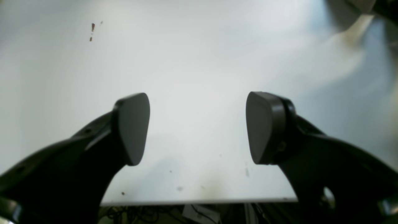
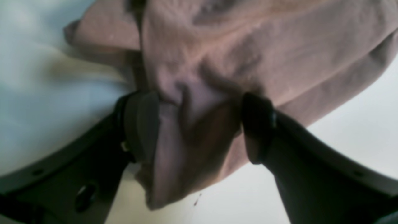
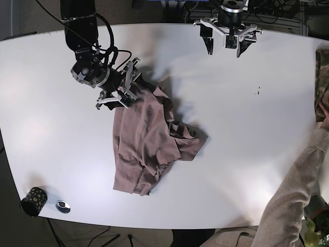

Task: Fold the T-shirt properly
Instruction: 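Move the right gripper to the pink shirt's edge and grasp it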

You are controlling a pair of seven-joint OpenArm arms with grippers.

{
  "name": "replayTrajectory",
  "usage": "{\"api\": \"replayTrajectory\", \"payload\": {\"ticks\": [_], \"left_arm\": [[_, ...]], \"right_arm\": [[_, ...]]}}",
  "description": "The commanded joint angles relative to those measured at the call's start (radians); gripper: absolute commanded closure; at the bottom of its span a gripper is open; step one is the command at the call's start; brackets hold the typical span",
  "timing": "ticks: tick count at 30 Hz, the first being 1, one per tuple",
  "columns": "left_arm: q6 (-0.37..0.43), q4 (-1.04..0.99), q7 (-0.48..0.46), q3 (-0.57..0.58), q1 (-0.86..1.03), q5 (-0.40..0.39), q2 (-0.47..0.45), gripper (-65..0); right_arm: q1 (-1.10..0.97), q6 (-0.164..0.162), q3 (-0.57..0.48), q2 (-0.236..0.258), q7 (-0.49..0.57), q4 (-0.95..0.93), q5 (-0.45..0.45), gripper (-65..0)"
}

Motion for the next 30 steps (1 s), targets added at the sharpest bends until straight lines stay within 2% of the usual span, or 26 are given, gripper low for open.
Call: {"api": "replayTrajectory", "payload": {"ticks": [1, 7, 12, 16, 18, 27, 30], "left_arm": [[0.001, 0.015, -0.022, 0.002, 0.011, 0.003, 0.003, -44.4], [0.001, 0.015, -0.022, 0.002, -0.003, 0.003, 0.003, -44.4], [0.001, 0.009, -0.022, 0.002, -0.023, 0.003, 0.003, -44.4], [0.001, -0.005, -0.022, 0.002, -0.024, 0.003, 0.003, -44.4], [0.001, -0.005, -0.022, 0.002, -0.024, 0.003, 0.003, -44.4], [0.001, -0.006, -0.022, 0.004, -0.026, 0.003, 0.003, -44.4], [0.001, -0.006, -0.022, -0.001, -0.026, 0.003, 0.003, -44.4]], "right_arm": [[-0.027, -0.001, 0.007, 0.01, 0.027, 0.091, 0.018, -40.0], [-0.096, -0.001, 0.009, 0.007, 0.03, 0.167, 0.017, -40.0], [-0.106, -0.001, 0.011, 0.008, 0.034, 0.16, 0.015, -40.0], [-0.107, -0.001, 0.011, 0.014, 0.084, 0.152, 0.015, -40.0], [-0.109, -0.001, 0.012, 0.031, 0.097, 0.146, 0.015, -40.0], [-0.109, -0.013, 0.009, 0.046, 0.1, 0.131, 0.012, -40.0], [-0.109, -0.013, 0.009, 0.043, 0.1, 0.129, -0.029, -40.0]]}}
